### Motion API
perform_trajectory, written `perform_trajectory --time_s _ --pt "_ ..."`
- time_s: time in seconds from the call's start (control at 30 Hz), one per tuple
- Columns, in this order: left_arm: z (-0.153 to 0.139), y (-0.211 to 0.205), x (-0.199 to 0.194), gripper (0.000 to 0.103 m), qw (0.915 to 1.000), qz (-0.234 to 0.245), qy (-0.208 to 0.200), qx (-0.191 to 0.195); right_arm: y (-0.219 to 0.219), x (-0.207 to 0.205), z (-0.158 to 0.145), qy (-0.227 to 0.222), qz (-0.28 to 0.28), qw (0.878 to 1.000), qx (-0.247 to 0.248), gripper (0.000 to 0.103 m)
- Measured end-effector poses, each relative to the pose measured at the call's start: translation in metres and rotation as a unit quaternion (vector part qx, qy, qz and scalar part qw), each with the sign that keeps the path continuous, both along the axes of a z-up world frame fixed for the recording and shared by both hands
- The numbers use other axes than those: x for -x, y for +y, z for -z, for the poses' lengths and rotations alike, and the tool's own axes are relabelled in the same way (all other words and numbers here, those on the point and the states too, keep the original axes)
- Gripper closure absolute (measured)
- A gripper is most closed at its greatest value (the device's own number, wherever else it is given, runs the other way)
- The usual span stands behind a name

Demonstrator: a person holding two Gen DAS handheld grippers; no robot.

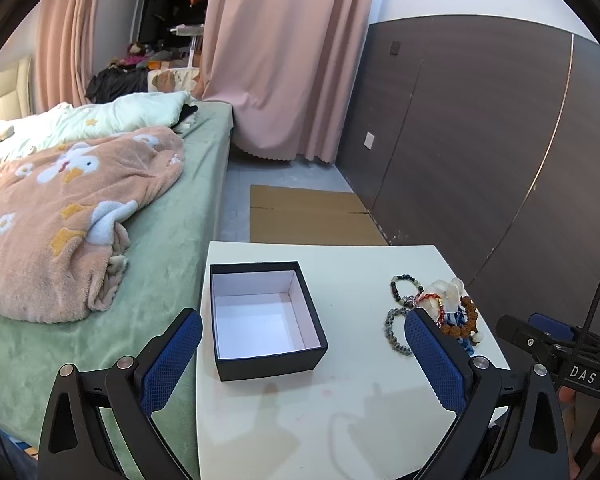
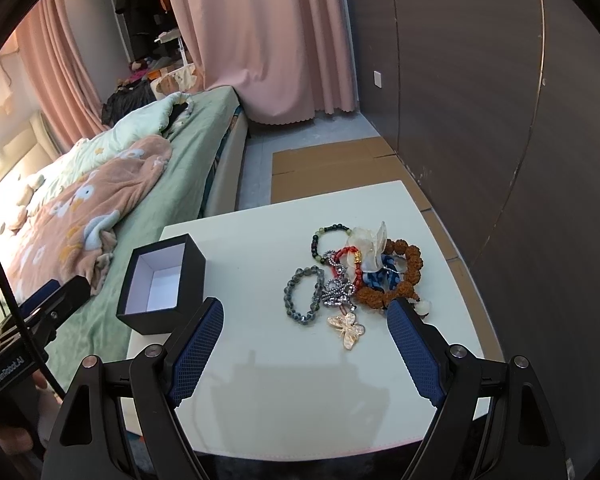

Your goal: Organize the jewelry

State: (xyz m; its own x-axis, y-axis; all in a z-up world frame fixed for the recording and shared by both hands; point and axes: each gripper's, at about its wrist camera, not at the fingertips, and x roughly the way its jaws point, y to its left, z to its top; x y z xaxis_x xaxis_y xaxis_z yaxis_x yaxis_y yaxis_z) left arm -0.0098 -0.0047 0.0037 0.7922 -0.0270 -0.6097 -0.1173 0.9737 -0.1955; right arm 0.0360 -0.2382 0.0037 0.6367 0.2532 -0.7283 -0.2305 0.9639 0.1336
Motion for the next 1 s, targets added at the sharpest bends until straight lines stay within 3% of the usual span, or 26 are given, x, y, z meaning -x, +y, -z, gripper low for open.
perform_trajectory --time_s 0.57,1.0 --pt "-0.001 -0.004 -0.003 0.002 1.0 0.004 0.002 -0.004 -0.002 -0.002 0.003 0.001 0.006 1.0 -0.001 0.019" --pt "0.007 -0.024 -0.033 0.002 0.9996 0.025 0.013 0.009 -0.02 -0.016 0.007 0.014 0.035 0.999 -0.011 0.019"
